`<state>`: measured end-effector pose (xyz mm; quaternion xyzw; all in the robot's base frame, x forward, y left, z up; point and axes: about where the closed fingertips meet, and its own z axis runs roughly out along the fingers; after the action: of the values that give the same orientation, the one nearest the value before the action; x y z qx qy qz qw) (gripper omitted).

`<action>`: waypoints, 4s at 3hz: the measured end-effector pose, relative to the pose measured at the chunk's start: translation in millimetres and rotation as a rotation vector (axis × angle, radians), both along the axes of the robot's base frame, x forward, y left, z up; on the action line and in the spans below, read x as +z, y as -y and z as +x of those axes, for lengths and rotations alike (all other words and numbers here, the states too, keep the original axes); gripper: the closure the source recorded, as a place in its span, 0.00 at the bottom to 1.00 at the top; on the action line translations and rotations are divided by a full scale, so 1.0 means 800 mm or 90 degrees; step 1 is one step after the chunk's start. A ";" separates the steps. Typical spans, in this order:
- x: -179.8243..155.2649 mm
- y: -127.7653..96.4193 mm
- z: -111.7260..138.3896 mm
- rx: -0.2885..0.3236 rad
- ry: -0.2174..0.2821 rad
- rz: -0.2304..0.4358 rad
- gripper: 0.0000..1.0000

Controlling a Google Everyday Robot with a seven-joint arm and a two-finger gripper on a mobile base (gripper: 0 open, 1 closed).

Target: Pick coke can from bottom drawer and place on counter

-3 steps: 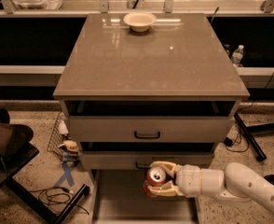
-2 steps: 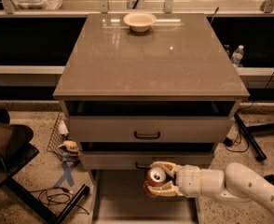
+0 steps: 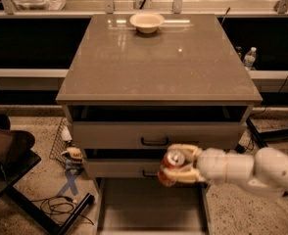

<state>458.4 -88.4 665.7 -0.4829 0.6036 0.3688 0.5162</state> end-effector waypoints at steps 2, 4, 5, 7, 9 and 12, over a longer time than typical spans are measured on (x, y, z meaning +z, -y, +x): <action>0.145 0.054 0.038 -0.077 0.012 -0.001 1.00; 0.290 0.063 0.082 -0.133 0.075 -0.073 1.00; 0.350 0.039 0.106 -0.126 0.133 -0.107 1.00; 0.367 -0.025 0.192 -0.043 0.190 -0.115 1.00; 0.314 -0.098 0.262 0.050 0.172 -0.096 1.00; 0.274 -0.137 0.291 0.088 0.131 -0.106 0.83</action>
Offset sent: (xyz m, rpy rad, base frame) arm 0.0500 -0.0797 0.1926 -0.0356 -0.0453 -0.2261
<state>691.3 21.0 884.5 -0.5998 0.5413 0.3002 0.5071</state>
